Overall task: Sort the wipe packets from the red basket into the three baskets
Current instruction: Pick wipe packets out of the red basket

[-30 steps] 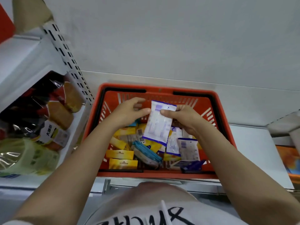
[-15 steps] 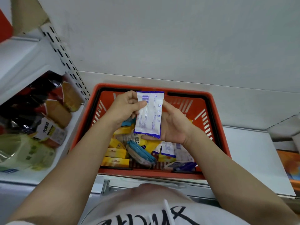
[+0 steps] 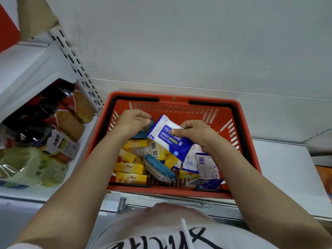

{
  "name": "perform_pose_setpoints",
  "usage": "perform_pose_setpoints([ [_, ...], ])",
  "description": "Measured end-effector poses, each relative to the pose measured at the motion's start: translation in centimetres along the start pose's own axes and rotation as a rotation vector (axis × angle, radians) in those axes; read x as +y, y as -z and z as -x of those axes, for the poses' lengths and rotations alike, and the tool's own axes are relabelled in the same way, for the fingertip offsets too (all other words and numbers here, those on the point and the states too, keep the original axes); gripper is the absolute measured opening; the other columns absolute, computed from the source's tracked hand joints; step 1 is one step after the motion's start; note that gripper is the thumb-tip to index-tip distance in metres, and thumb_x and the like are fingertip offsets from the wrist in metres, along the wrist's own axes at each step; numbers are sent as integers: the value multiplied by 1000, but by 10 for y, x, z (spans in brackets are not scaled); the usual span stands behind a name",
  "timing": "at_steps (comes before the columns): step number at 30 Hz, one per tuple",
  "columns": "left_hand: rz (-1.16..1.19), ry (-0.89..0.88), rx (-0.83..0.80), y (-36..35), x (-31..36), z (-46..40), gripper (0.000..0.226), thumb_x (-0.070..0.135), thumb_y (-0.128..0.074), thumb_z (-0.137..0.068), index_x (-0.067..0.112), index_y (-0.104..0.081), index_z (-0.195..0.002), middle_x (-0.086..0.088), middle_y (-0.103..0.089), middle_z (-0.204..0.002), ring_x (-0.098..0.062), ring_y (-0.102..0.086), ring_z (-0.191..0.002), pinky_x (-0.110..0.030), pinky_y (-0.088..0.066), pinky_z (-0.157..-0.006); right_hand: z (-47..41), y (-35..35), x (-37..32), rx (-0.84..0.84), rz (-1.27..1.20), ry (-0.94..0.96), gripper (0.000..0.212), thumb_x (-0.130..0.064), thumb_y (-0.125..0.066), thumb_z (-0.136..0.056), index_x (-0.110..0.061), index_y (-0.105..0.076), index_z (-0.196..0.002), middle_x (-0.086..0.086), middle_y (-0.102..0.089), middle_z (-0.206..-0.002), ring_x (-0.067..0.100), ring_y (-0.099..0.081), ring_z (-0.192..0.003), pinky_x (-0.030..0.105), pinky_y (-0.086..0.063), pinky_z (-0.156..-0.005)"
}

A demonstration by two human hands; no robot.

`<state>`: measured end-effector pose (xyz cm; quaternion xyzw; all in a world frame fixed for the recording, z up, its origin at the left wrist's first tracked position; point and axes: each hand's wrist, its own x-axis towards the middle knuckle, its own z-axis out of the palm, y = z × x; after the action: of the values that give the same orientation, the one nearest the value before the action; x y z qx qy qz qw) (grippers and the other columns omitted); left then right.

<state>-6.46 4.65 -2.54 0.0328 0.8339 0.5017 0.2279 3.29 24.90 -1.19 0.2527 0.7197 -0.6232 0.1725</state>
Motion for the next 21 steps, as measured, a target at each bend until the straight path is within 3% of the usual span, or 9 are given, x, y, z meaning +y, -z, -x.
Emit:
perform_pose_setpoints([
  [2, -309, -10, 21, 10, -8, -7, 24, 24, -71, -90, 15, -69, -112, -7, -68, -117, -23, -63, -108, -36, -50, -94, 3, 3, 2, 66, -49, -17, 27, -27, -81, -80, -11, -59, -85, 7, -74, -82, 11, -71, -60, 21, -54, -49],
  [5, -534, 139, -232, 19, -20, -13, 57, 48, -71, -85, 18, -62, -132, -4, -58, -137, -23, -54, -125, -40, -44, -107, 5, 8, 2, 99, -59, -58, 31, -29, -79, -82, -10, -58, -95, 4, -74, -83, 11, -72, -61, 20, -53, -48],
  [8, -516, 190, -311, 15, -34, -18, 52, 37, -76, -84, 20, -63, -131, -2, -55, -141, -21, -52, -128, -34, -40, -108, 1, 9, 2, 117, -37, -61, 35, -33, -79, -81, -10, -59, -98, 4, -75, -89, 13, -73, -69, 22, -55, -55],
  [10, -441, 142, -217, 12, -38, -23, 26, 17, -78, -84, 18, -73, -110, -1, -66, -123, -19, -59, -117, -28, -45, -97, 0, 9, 2, 128, -41, -60, 34, -33, -79, -81, -10, -59, -98, 3, -74, -88, 13, -73, -70, 22, -55, -55],
  [12, -413, 122, -129, 13, -39, -27, 10, 11, -78, -83, 17, -75, -90, 1, -71, -105, -19, -64, -109, -26, -47, -88, 0, 10, 3, 140, -41, -64, 35, -33, -78, -81, -10, -60, -101, 3, -73, -90, 14, -73, -73, 22, -55, -56],
  [13, -426, 125, -133, 13, -38, -27, 11, 15, -80, -81, 16, -75, -91, 1, -70, -107, -19, -63, -109, -28, -48, -90, 0, 11, 3, 147, -41, -66, 35, -33, -78, -81, -10, -60, -101, 3, -73, -91, 15, -73, -75, 22, -56, -58],
  [17, -574, 184, -317, 10, -38, -24, 65, 39, -83, -76, 22, -59, -134, -1, -51, -143, -22, -48, -131, -34, -40, -109, -1, 10, 3, 168, -64, -59, 31, -32, -78, -82, -12, -60, -97, 3, -73, -92, 16, -73, -78, 22, -56, -59],
  [21, -572, 130, -323, 8, -38, -22, 68, 31, -87, -72, 23, -60, -134, -3, -55, -140, -20, -53, -127, -32, -43, -108, -1, 6, 2, 163, -66, -64, 32, -32, -77, -83, -11, -60, -100, 3, -73, -92, 16, -73, -79, 23, -58, -62],
])
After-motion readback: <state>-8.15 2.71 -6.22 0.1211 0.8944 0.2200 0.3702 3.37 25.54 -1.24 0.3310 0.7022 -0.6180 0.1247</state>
